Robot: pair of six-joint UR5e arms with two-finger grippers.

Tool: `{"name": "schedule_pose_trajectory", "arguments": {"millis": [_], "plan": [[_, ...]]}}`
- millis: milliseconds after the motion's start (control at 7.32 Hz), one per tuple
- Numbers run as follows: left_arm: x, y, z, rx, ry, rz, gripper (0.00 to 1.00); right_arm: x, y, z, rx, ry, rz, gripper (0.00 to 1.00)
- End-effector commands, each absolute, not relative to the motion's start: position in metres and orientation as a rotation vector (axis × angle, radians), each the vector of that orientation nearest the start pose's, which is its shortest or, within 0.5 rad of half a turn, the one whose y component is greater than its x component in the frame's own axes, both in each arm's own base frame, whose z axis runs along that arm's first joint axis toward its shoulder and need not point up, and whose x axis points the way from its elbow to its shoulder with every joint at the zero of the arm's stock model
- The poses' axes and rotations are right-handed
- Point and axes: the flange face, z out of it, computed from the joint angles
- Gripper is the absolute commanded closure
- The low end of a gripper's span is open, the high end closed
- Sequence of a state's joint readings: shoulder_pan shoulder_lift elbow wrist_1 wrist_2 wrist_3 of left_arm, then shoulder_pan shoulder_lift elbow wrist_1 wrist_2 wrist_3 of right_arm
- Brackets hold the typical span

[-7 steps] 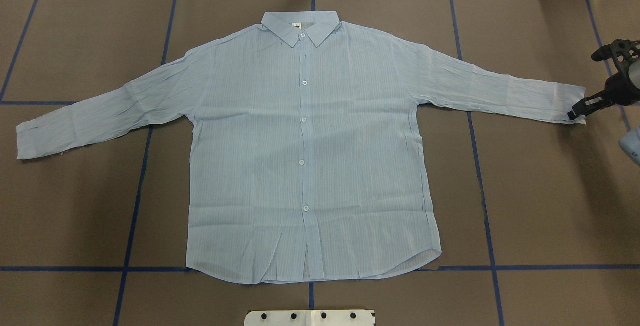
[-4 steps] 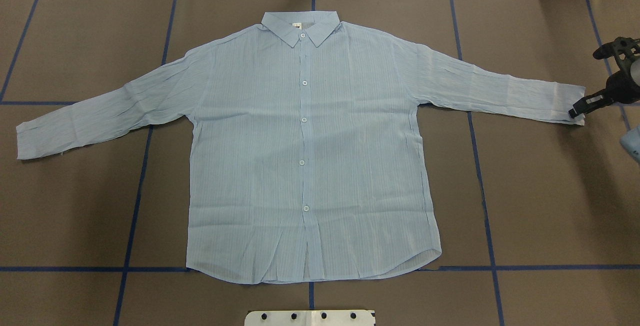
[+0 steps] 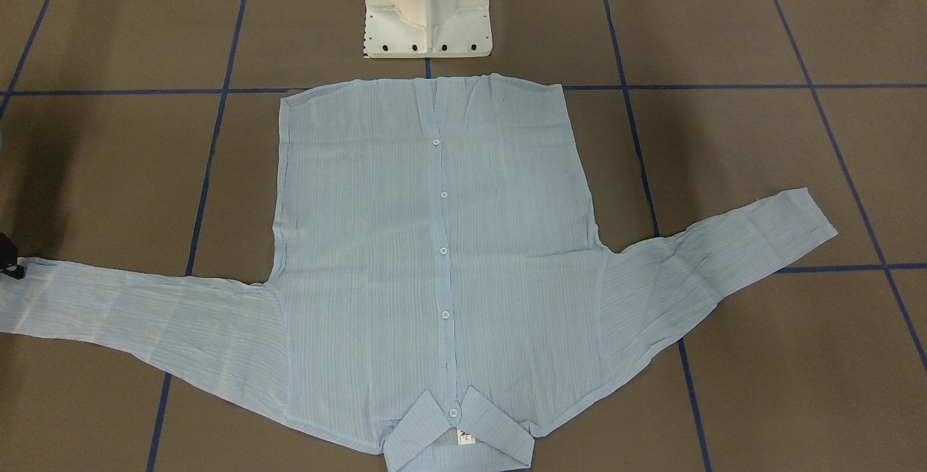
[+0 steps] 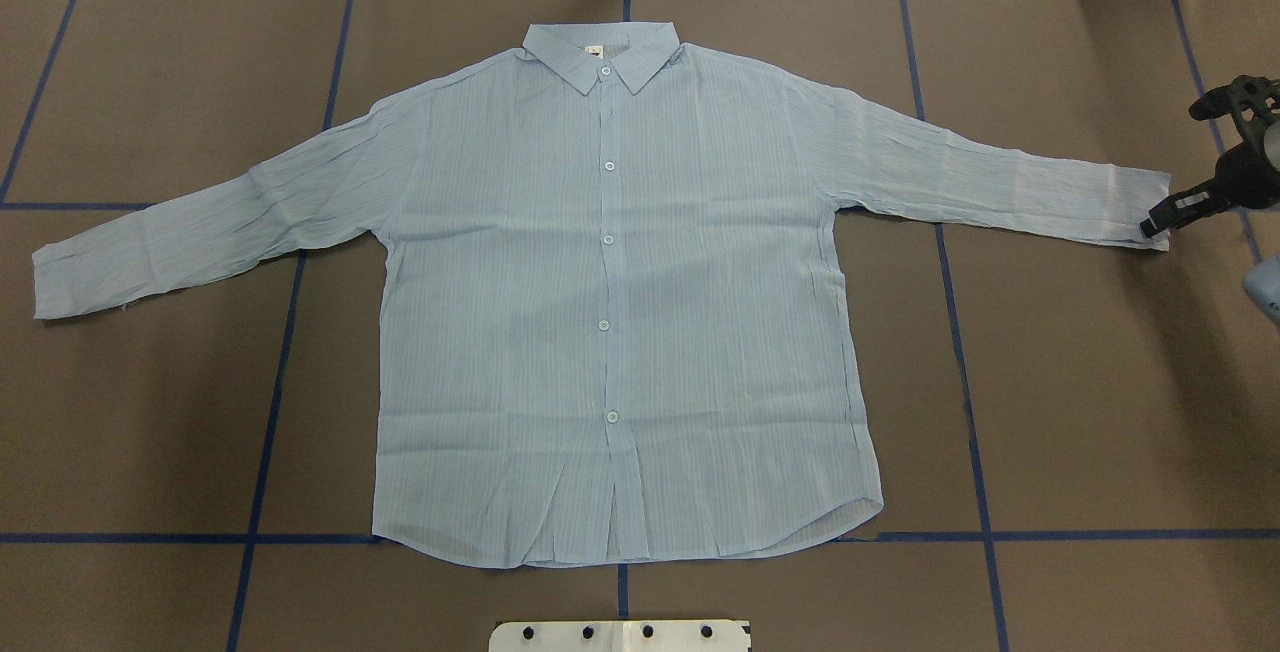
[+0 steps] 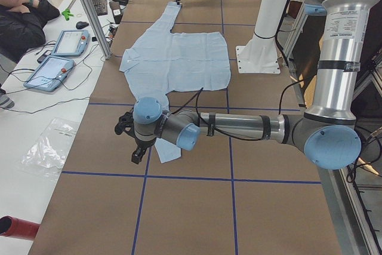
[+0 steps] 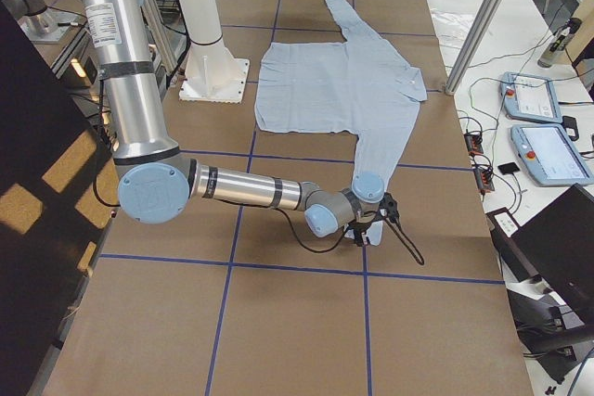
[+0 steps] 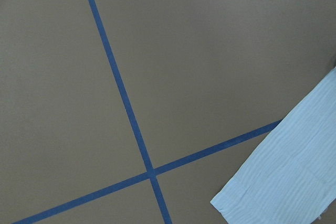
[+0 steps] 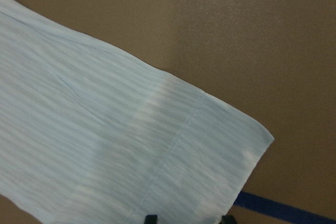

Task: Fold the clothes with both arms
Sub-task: 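Lower the right gripper onto the cuff of the sleeve nearest it and grasp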

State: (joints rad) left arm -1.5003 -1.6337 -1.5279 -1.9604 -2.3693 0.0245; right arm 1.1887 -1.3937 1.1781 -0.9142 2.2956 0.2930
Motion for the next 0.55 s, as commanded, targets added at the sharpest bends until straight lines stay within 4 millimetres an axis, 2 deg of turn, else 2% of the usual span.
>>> {"name": "schedule_pose_trajectory", "arguments": {"millis": [0,273,410], "plan": [[-0.0239,-0.541,0.6029,0.37,0.796,0.252,0.0,-0.1536,-0.5634,0.6912,0.154,-0.809,-0.24,0.49],[-0.0246,-0.541,0.6021,0.372,0.797,0.252,0.0,-0.1549,-0.5641,0.6893,0.153,-0.809,-0.241,0.72],[-0.0238,-0.541,0.6028,0.37,0.798,0.253,0.0,-0.1549,-0.5641,0.6895,0.152,-0.808,-0.24,0.77]]}}
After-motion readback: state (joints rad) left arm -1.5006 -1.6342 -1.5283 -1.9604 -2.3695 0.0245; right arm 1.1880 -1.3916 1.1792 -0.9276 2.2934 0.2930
